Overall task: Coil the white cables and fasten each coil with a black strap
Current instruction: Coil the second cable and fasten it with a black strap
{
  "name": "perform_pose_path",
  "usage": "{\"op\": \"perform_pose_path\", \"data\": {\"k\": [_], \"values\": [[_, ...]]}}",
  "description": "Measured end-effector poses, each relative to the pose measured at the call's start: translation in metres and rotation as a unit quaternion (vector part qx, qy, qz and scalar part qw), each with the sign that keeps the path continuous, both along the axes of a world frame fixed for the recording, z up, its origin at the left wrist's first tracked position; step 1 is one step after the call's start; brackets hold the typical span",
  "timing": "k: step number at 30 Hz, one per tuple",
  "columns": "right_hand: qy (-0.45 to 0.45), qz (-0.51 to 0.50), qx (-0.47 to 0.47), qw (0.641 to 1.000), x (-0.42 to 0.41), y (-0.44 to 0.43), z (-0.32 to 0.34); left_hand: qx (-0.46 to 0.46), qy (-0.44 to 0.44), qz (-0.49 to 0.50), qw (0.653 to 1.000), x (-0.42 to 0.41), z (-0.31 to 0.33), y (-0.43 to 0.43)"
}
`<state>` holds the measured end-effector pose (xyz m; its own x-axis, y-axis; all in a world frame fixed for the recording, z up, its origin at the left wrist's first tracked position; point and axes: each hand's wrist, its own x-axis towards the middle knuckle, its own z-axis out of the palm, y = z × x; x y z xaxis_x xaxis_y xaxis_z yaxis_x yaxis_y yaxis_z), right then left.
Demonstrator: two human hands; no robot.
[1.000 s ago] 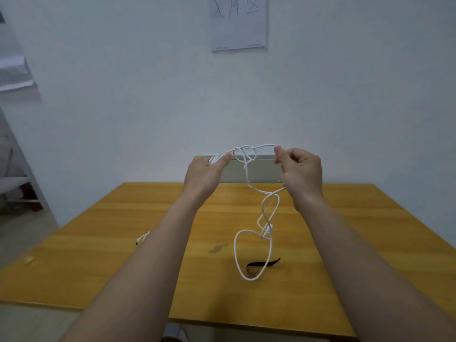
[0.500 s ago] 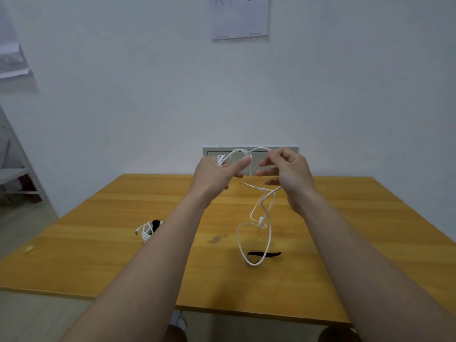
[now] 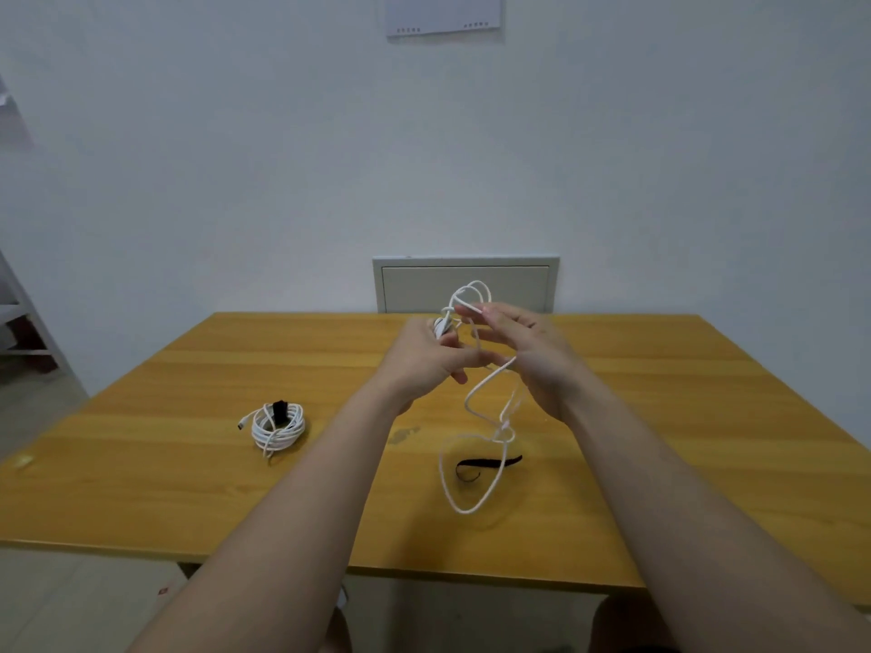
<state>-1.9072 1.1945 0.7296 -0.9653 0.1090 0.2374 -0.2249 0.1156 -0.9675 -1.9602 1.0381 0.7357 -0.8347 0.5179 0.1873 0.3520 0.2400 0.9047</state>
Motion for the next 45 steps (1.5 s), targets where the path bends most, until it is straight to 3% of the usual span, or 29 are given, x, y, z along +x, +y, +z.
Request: {"op": "perform_pose_path", "data": {"k": [3,5,8,11,14,20,26,32,42,45], "values": [[0.010,-0.113,-0.046,0.993,0.000,-0.002,-0.008,-0.004,-0.011,0.019,1.000,-0.004,-0.006,0.002],[0.003,-0.233,-0.100,0.967,-0.003,0.004,-0.019,0.004,-0.020,0.035,0.999,-0.007,-0.011,0.001],[-0.104,-0.319,-0.038,0.941,-0.008,0.022,-0.046,0.007,-0.022,0.040,0.999,-0.010,-0.017,-0.002],[-0.236,-0.274,0.021,0.932,-0.008,0.029,-0.073,0.031,-0.013,0.045,0.998,-0.009,-0.016,-0.003],[-0.278,-0.226,0.039,0.933,-0.002,0.024,-0.081,0.052,-0.005,0.049,0.997,-0.011,-0.014,0.000],[-0.312,-0.141,-0.075,0.937,-0.005,0.009,-0.074,0.098,-0.001,0.048,0.994,-0.013,-0.003,0.001],[-0.281,-0.057,-0.227,0.931,-0.006,0.000,-0.066,0.124,0.006,0.063,0.990,-0.015,-0.002,-0.001],[-0.212,-0.093,-0.248,0.941,-0.010,-0.004,-0.071,0.139,0.003,0.076,0.987,-0.019,-0.007,-0.003],[-0.198,-0.163,-0.080,0.963,-0.010,0.002,-0.078,0.144,0.008,0.074,0.987,-0.018,-0.002,-0.003],[-0.179,-0.160,-0.086,0.967,-0.012,0.006,-0.080,0.142,0.011,0.074,0.987,-0.018,-0.002,-0.002]]}}
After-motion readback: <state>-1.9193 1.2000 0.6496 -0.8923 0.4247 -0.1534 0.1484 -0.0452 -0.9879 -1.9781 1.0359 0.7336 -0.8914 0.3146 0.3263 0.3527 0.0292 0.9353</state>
